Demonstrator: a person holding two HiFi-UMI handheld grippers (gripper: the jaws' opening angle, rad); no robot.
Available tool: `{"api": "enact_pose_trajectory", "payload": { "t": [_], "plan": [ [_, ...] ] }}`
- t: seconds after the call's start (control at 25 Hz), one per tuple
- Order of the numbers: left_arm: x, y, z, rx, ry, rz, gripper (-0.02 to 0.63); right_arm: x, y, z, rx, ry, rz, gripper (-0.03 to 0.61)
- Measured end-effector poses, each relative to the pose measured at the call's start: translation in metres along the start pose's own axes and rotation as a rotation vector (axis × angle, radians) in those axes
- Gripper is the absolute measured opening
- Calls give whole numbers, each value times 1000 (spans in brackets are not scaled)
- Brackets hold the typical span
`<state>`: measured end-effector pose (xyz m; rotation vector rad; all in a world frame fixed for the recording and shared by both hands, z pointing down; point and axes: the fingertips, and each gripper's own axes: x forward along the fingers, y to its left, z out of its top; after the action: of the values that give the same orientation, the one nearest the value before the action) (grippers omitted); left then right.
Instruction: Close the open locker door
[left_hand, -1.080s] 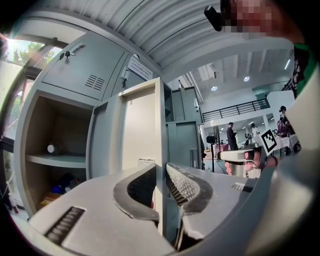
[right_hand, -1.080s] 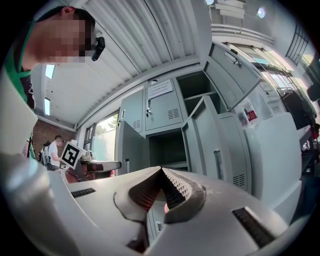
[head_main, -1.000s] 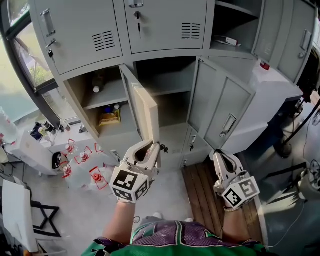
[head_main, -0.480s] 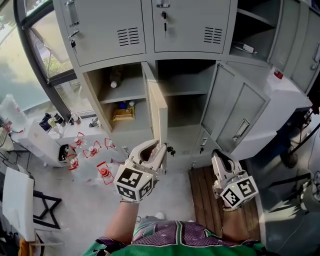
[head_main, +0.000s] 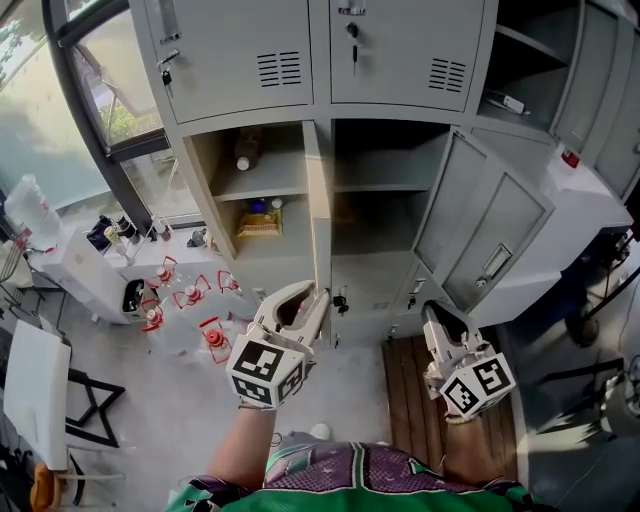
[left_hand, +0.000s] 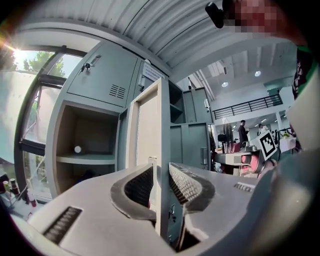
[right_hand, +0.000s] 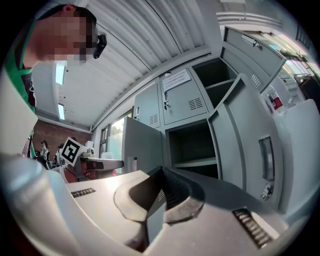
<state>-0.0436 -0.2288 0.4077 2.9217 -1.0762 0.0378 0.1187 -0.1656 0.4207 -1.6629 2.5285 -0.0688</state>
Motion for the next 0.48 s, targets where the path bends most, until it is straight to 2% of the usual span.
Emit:
{"api": "enact_pose_trajectory", "payload": {
  "t": [0.48],
  "plan": [
    [-33, 36, 1, 30, 14, 89, 89, 32, 27, -10, 13, 12, 70, 6]
  ]
}}
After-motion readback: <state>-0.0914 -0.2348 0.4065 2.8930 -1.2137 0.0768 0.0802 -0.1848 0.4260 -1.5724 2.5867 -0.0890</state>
